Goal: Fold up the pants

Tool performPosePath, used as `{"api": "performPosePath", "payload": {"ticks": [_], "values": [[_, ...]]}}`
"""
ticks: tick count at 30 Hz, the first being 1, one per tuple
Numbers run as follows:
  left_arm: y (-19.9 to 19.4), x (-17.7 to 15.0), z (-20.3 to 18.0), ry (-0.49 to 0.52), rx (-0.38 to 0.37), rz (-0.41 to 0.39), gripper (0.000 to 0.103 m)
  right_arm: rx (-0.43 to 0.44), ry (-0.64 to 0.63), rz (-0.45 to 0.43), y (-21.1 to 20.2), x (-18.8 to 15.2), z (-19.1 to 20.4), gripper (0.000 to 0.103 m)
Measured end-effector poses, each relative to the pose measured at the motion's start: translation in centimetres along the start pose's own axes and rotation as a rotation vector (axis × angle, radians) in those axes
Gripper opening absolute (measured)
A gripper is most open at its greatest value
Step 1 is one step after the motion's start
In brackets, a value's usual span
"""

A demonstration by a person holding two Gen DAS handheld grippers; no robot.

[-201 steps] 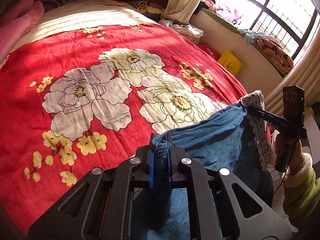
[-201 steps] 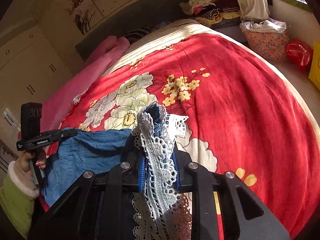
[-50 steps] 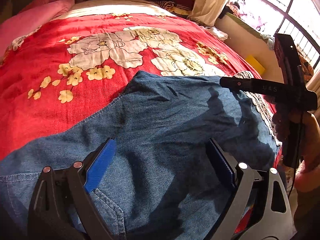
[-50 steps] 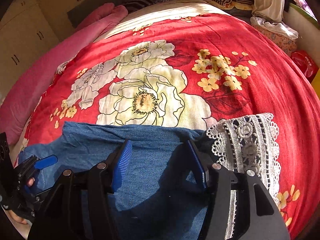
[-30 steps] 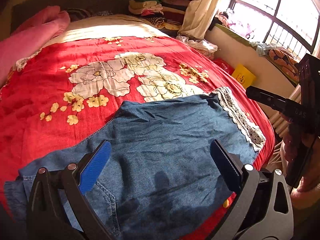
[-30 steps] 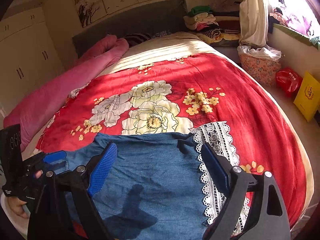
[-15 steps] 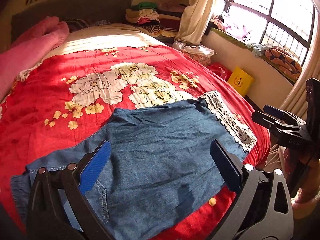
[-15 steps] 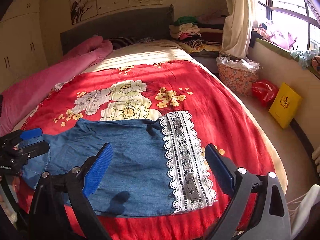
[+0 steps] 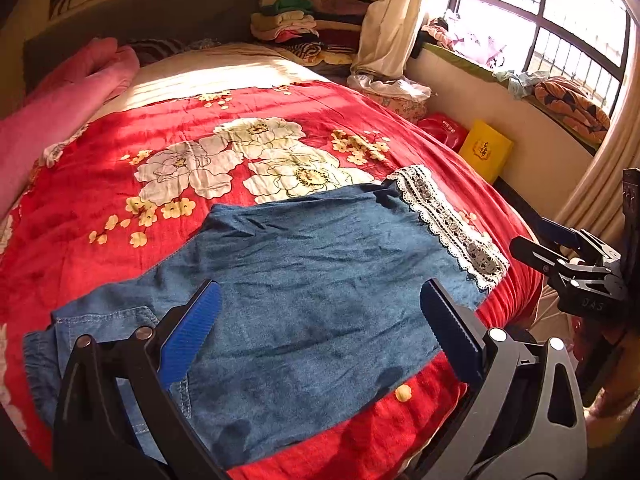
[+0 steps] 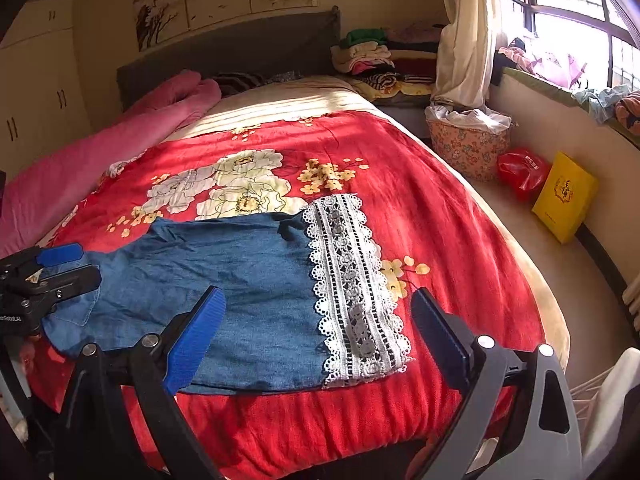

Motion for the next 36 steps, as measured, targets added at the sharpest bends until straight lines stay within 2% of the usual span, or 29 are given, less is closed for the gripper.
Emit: {"api": "performPosePath", "payload": {"ticks": [12, 15, 24, 32, 34, 36], "values": [[3.2, 2.2, -4.1, 0.122, -0.009, 0.04, 0.093, 0.011, 0.131, 0.033, -0.1, -3.0, -4.7, 0.094], [4.9, 3.1, -4.8, 0.159, -0.011, 0.066, 0.093, 0.05, 0.181, 0.049, 0.1, -3.7, -5.2, 0.094], [10.2, 5.5, -4.9, 0.209, -0.025, 0.128, 0.093, 0.117, 0.258, 0.128, 2.5, -6.3, -4.7, 0.094], [14.7, 6.8, -5.3, 0.27, -0.076, 0.185, 0.093, 0.189, 0.357, 0.172, 4.4, -7.3, -4.2, 0.093], [15.8, 7.1, -5.4, 0.289, -0.085, 0.197, 0.093, 0.215, 0.378, 0.186, 4.9, -7.5, -3.9, 0.091], [17.1, 7.2, -5.5, 0.304, -0.086, 0.221, 0.093, 0.215, 0.385, 0.185, 5.2, -7.6, -3.8, 0.085]]}}
Point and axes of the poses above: each gripper's, at about its wrist camera, not at the fingertips, and y roughly the way its jaws point, z to its left, x to its top, the point moved 10 cm from there along y, roughly the way its jaws point, and after that the axes turned 4 degrees about -x, right-handed, at the moved point
